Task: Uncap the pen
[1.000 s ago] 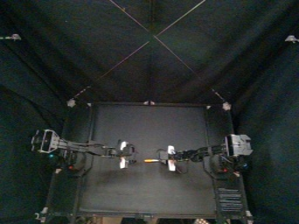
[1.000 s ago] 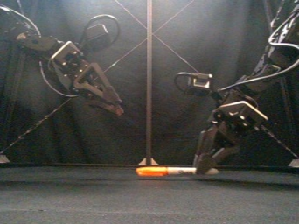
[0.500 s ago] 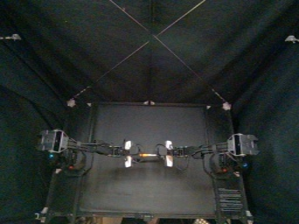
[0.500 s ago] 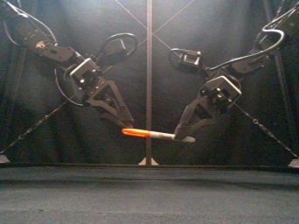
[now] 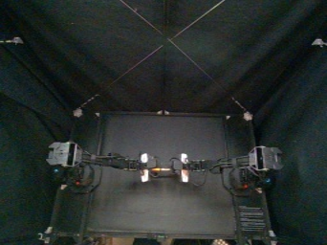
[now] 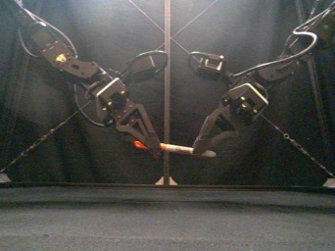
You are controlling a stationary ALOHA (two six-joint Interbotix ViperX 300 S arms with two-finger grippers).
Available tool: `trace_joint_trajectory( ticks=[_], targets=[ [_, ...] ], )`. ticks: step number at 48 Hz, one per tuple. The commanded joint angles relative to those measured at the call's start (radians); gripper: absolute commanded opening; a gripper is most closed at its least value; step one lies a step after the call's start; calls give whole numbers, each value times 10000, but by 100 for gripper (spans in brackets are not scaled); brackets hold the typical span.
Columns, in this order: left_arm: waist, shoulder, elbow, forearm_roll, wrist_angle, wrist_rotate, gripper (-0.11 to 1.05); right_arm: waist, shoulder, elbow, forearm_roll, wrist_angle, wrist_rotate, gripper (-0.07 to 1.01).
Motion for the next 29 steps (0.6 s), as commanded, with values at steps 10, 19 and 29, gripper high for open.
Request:
trace_joint_trajectory(
  ticks=[10,19,29],
  targets=[
    [245,-46,-184,199,107,15,44,-92,-337,-184,0,-31,0,47],
    [414,-383,123,537,261,15,44,-199,-537,46,0,0,0,47],
    [568,-1043,905,614,291,15,44,-644,-1181,706,0,0,92,47]
  ],
)
